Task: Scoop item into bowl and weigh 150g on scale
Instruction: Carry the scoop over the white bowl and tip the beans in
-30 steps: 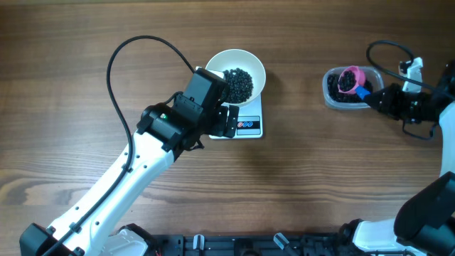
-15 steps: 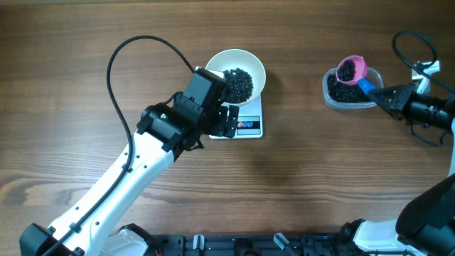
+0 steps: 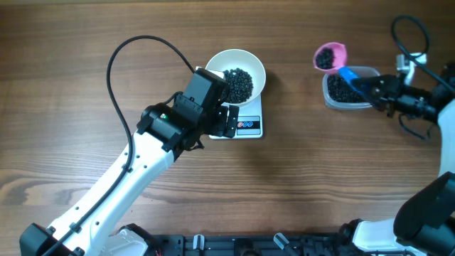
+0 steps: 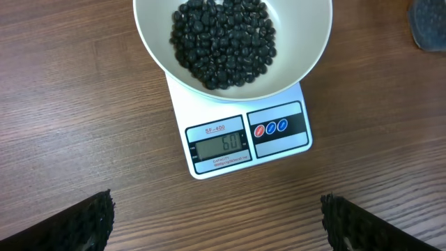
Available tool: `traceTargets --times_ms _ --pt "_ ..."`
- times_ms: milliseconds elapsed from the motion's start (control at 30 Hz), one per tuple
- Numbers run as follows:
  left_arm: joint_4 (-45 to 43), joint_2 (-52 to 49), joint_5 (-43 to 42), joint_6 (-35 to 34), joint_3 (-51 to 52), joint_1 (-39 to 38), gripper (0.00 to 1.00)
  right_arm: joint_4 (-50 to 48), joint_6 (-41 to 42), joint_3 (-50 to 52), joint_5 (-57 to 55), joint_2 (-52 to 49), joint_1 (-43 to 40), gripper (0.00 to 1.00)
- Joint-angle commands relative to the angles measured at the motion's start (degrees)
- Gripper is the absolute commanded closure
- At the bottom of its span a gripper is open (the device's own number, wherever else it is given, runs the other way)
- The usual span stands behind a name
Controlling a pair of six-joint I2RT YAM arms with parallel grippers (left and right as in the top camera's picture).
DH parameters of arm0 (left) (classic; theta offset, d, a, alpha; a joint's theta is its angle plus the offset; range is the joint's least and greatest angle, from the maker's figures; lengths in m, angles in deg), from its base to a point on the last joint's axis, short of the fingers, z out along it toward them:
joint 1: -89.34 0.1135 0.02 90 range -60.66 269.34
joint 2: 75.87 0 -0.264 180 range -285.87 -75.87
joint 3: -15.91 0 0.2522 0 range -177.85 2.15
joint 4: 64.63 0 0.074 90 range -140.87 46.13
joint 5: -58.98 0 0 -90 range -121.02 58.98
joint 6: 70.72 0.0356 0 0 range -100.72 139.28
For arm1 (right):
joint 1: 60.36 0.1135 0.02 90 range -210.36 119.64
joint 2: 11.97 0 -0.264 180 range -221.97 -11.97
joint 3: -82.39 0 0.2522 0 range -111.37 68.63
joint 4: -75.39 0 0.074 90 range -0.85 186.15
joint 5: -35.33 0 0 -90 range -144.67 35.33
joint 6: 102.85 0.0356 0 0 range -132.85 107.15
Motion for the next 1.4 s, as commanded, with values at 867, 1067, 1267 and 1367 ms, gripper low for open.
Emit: traceTargets --times_ms 867,1067,1267,1367 --pt "0.02 0.83 -0.5 -0.5 0.46 -0.22 0.0 -23.96 -3.58 -0.28 -35.87 3.19 38.27 0.96" --pt "0.0 0.83 -0.5 -0.5 0.46 -0.22 0.0 -24.85 -11.47 -0.28 -42.12 5.46 41.2 0.96" --pt "0.0 0.83 -0.5 -0.5 0.46 -0.22 0.0 -25.2 -15.32 -0.28 -51.91 5.77 45.94 0.96" --pt "0.02 0.83 -0.5 -0.5 0.46 -0.22 0.0 -25.51 -15.32 -0.28 -53.81 5.77 46.93 0.96"
